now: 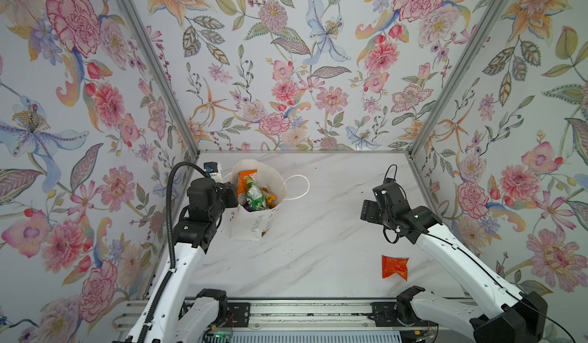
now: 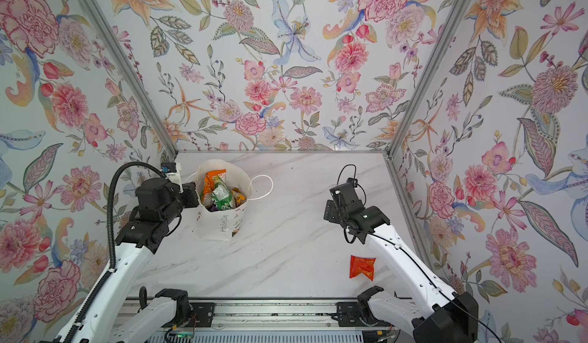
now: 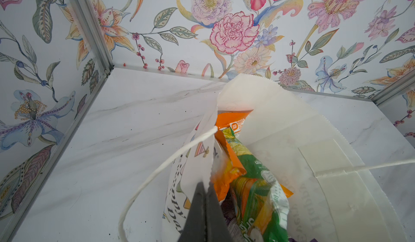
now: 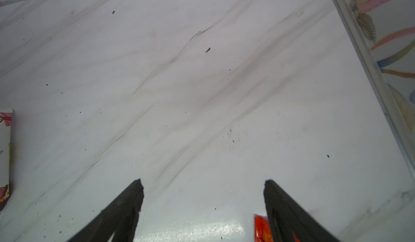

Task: Place the snacks into the paper bag
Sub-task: Move the snack to the middle-right of the table.

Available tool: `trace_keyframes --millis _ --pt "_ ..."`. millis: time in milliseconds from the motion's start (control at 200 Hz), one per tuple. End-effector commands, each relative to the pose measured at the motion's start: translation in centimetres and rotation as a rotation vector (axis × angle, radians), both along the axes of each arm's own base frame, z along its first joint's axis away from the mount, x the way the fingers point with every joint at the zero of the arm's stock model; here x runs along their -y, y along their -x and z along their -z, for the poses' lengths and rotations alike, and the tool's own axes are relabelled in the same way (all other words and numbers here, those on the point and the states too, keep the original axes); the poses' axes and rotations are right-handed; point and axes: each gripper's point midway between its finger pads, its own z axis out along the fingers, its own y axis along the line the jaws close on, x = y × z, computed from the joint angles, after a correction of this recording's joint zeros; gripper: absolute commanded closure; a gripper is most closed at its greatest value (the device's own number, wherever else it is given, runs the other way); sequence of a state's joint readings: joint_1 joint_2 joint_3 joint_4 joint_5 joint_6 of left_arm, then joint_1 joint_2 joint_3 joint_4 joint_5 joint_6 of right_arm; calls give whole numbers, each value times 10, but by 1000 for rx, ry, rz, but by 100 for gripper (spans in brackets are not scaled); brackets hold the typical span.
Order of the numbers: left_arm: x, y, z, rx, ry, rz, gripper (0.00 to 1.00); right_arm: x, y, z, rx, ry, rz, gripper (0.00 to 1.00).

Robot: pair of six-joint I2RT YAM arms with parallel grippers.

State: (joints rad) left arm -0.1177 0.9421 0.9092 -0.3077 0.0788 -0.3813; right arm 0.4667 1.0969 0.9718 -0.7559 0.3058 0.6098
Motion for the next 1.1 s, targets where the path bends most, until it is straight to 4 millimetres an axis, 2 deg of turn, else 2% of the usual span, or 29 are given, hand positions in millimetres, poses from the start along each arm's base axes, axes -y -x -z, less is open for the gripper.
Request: trace_keyframes --millis 0,120,240,380,570,731,976,1096 --pt "1 -2 -6 39 11 14 100 9 36 32 -138 -59 114 10" --pt "2 -1 -6 40 13 17 100 26 64 60 -197 -81 223 7" --pt "2 -1 -5 42 16 20 100 42 86 76 -217 -82 311 4" --pt "3 -1 -5 41 20 22 100 59 104 88 -244 -49 386 1" --pt "2 -1 -3 36 18 17 100 72 120 109 -283 -46 461 1" --pt "1 -2 -2 31 17 12 100 70 124 121 -314 -49 462 1" --pt "1 -2 -1 32 14 10 100 48 122 155 -358 -170 433 1" --pt "4 -1 -1 34 26 25 100 41 113 155 -350 -188 409 1"
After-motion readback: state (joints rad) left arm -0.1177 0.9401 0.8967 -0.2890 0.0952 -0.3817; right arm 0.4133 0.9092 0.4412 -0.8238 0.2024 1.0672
